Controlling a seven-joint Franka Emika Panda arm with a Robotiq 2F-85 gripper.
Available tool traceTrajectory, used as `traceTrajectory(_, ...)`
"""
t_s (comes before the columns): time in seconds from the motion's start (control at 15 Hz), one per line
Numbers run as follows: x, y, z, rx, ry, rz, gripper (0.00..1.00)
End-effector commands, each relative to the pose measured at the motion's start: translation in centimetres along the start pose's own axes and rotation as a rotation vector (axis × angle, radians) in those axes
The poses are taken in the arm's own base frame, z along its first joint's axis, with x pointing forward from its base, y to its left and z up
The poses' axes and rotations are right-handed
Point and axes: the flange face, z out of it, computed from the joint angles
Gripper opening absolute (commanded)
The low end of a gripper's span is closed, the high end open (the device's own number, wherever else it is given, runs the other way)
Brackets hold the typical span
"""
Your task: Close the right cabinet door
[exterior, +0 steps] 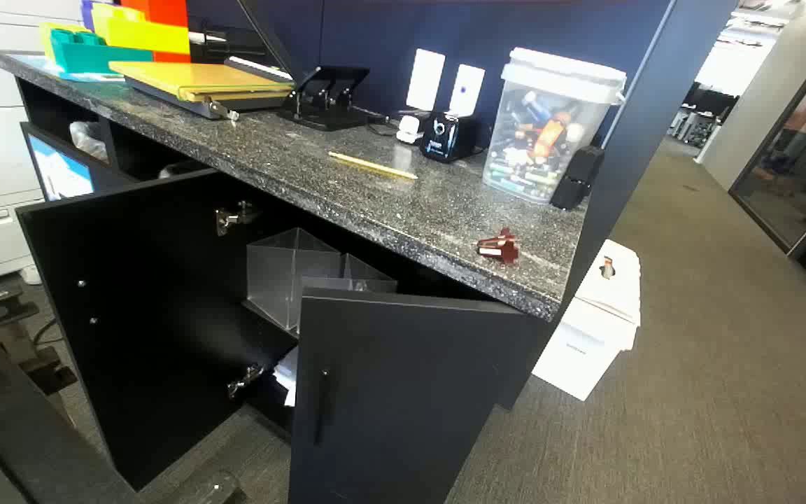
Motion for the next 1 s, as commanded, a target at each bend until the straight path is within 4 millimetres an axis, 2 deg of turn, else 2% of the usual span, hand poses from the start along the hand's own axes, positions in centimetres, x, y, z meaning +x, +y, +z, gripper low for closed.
traceTrajectory(0.0,0.0,0.0,-0.1,0.0,0.0,0.0,1.0)
traceTrajectory(0.27,3.3,-1.2,3.4,-0.046,-0.021,0.0,1.0)
traceTrajectory(0.4,5.8,-1.7,6.6,-0.095,-0.03,-0.021,1.0)
traceTrajectory(0.67,11.2,-1.4,14.9,-0.177,-0.081,-0.08,1.0)
traceTrajectory(0.93,14.1,0.9,23.5,-0.227,-0.16,-0.119,1.0)
